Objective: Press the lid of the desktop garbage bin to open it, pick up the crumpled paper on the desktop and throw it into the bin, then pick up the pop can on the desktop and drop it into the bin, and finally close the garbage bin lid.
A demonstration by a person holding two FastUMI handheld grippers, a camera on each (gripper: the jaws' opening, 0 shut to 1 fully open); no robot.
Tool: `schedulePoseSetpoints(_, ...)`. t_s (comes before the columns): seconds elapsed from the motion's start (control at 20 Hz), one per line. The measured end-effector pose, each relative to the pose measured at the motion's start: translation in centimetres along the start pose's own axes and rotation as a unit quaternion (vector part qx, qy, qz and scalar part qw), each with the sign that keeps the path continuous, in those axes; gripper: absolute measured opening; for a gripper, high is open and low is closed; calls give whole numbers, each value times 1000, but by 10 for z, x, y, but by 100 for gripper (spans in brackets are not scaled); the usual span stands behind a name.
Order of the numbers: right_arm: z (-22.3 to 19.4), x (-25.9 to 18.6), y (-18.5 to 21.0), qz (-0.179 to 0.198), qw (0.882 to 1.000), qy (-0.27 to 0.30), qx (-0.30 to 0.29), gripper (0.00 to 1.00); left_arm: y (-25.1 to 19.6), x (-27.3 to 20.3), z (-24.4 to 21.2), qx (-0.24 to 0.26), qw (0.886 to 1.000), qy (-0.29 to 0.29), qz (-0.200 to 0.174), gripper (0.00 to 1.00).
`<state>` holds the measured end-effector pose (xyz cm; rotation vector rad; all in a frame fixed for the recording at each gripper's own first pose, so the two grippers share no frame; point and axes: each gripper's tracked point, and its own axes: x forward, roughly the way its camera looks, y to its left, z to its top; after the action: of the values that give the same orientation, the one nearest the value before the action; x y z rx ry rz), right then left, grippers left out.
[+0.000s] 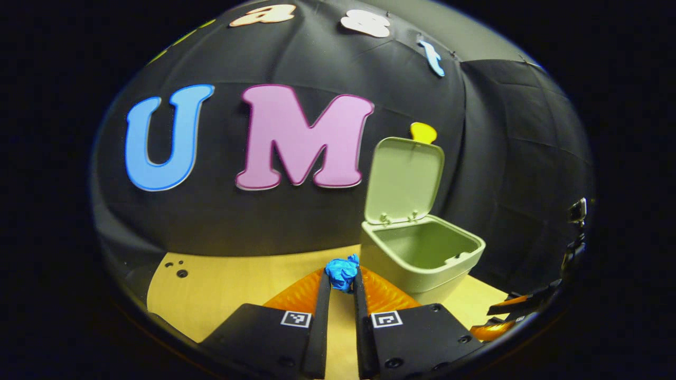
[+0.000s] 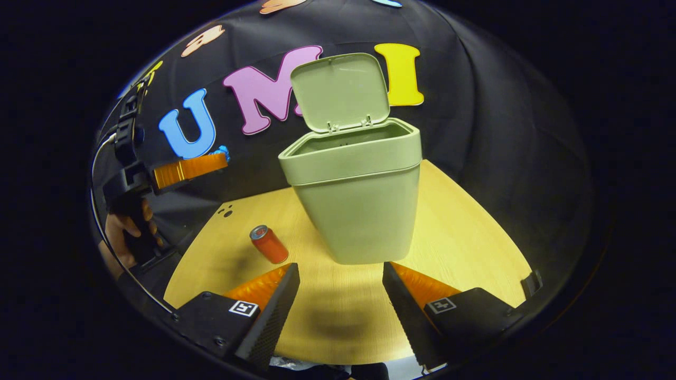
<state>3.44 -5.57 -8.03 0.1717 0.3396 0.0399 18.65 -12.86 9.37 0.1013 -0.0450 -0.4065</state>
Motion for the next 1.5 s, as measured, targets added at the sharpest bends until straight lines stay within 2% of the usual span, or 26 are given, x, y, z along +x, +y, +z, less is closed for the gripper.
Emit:
schedulePoseSetpoints(0.05, 1, 1, -5, -1, 1000, 0, 2, 99, -14, 6, 5, 10, 1000, -3, -12, 27)
schedulePoseSetpoints(0.2, 10, 5, -20, -8, 1000, -5, 12, 100, -55, 34, 11, 41, 998, -6, -52, 27)
schedulePoseSetpoints(0.5, 13, 11, -44, -14, 1000, -2, 22, 99, -108, 74, 4, 31, 995, 12, -97, 27)
schedulePoseSetpoints(0.75, 15, 16, -58, -15, 1000, 3, 20, 99, -120, 90, -4, 30, 994, 25, -103, 28)
schedulePoseSetpoints(1.0, 14, 22, -63, -10, 1000, 10, 14, 99, -119, 93, -9, 21, 995, 33, -97, 37)
schedulePoseSetpoints(1.15, 11, 23, -62, -5, 1000, 16, 12, 99, -113, 93, -3, 16, 996, 17, -86, 51)
schedulePoseSetpoints(1.3, 9, 27, -58, 0, 1000, 22, 12, 99, -98, 89, 5, 21, 998, -5, -63, 97)
schedulePoseSetpoints(1.5, 9, 28, -50, 2, 1000, 20, 3, 99, -65, 75, 6, 0, 1000, -13, -18, 98)
